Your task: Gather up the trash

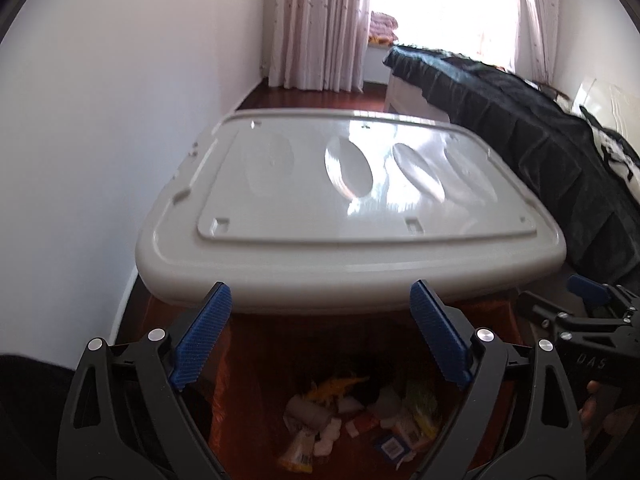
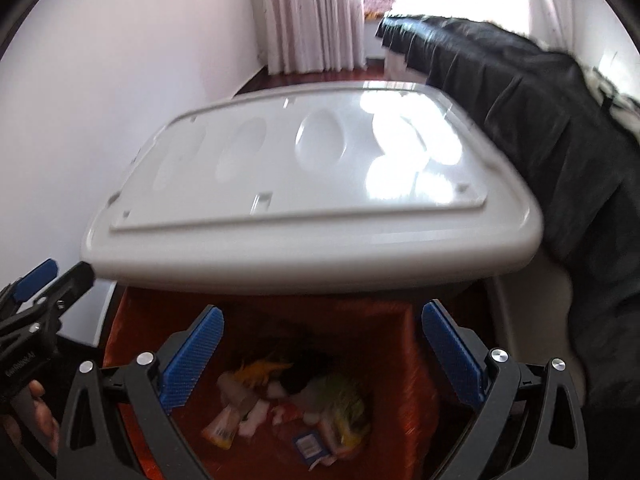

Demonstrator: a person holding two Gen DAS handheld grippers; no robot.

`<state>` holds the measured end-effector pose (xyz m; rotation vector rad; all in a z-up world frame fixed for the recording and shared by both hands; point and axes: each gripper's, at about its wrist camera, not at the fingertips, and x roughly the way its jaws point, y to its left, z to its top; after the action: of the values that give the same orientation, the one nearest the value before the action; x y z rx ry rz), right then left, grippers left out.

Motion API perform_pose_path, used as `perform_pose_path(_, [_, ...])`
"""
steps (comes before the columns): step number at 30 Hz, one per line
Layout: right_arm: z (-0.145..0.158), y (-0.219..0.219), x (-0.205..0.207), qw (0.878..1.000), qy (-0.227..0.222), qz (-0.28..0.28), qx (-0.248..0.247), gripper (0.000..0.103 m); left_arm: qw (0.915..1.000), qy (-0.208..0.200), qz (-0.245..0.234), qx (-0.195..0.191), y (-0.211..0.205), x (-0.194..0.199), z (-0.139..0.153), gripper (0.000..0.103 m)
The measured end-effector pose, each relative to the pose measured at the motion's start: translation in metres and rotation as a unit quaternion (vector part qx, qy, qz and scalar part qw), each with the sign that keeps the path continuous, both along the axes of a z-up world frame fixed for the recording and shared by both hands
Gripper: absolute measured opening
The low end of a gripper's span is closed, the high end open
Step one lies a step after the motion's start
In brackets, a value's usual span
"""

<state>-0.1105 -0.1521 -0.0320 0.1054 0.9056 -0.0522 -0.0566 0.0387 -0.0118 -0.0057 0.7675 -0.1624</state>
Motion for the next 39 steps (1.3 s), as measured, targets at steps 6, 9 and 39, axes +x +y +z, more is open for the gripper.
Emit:
perform_pose_path(6, [0.039,-0.01,0.029,0.999,-0.051,-0.001,-0.019,0.098,0.9992,-0.036,0.017,0.008,0.001,0.03,0.027,0.088])
perform_pose_path(9, [0.062,-0.017,0.057,0.997,-0.076,-0.006,-0.028,0.098,0.9985,-0.048,0.023,0.01,-0.002,0.05,0.039,0.089])
perform_pose_path(39, [0.069,-0.023,0.13,0.981,-0.155,-0.026,-0.117,0.098,0.9994,-0.032,0.013,0.004,-0.045,0.186,0.028,0.092])
